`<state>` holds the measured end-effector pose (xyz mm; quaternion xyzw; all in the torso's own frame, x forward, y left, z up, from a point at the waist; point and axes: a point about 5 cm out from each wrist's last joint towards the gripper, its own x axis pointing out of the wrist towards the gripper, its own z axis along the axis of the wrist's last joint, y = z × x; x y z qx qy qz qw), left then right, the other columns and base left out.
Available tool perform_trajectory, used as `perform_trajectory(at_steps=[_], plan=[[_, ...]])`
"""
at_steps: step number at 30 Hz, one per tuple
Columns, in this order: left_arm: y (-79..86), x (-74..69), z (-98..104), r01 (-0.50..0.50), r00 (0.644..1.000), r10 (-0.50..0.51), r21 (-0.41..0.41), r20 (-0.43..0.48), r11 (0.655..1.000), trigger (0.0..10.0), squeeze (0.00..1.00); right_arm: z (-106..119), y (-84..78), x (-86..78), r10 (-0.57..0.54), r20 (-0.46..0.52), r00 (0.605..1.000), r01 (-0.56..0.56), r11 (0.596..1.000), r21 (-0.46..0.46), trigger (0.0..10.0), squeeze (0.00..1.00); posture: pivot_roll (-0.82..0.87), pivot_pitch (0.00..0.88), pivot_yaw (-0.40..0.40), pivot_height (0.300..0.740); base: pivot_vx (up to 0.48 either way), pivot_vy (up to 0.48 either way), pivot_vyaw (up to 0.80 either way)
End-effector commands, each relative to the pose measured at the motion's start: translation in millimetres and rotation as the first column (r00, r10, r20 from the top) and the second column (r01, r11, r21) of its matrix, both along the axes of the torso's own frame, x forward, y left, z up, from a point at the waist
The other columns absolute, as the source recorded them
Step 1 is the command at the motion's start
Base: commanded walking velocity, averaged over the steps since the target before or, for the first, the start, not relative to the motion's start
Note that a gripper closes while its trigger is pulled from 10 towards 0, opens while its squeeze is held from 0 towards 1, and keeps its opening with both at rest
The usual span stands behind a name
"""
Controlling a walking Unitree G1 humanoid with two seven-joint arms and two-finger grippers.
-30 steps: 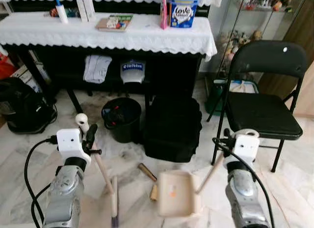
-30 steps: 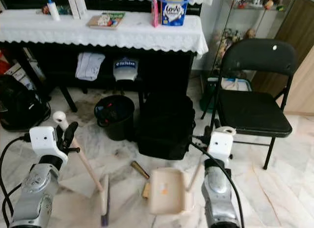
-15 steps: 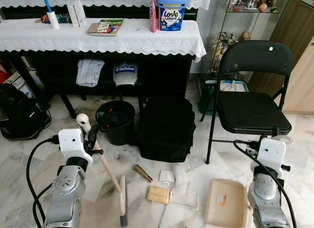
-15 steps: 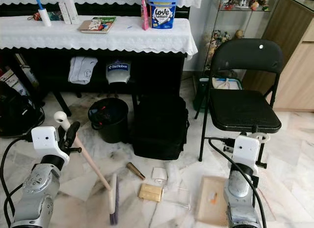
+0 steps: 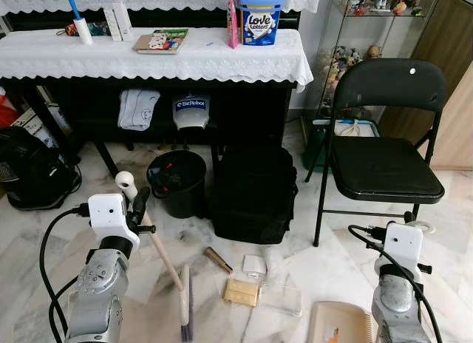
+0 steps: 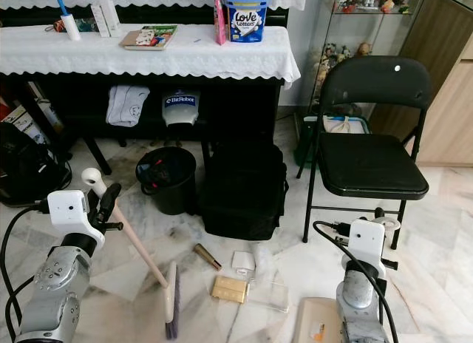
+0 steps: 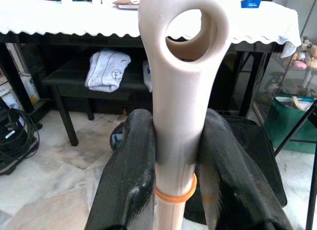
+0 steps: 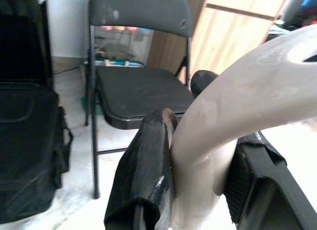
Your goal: Sweep floor
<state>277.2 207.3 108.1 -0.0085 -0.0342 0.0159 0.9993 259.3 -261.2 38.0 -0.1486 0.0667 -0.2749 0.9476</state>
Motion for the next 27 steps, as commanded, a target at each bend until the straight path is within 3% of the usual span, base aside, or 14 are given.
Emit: perform_trajectory(at_steps=[1, 12, 27], plan=[[1.5, 0.7, 7, 0.005, 1.000, -0.005, 0.016, 0.028, 1.000, 10.0, 0.00, 9, -4.1, 5.5, -0.002, 0.037, 0.999, 0.004, 0.999, -0.047, 10.0, 0.00, 0.02, 0.000, 0.049, 0.740, 0.000, 0.000, 0.00], [2.3, -1.4, 7, 0.002, 1.000, -0.002, 0.018, 0.025, 1.000, 10.0, 0.00, 5, 3.0, 12.9, 0.074, 0.034, 0.997, -0.075, 0.997, 0.009, 10.0, 0.00, 0.03, 0.000, 0.046, 0.740, 0.000, 0.000, 0.00], [4.8, -2.0, 8, 0.001, 1.000, -0.002, 0.025, 0.023, 1.000, 10.0, 0.00, -1, -14.2, 7.6, -0.008, -0.017, 1.000, 0.008, 0.999, -0.037, 10.0, 0.00, 0.04, 0.000, 0.055, 0.740, 0.000, 0.000, 0.00]])
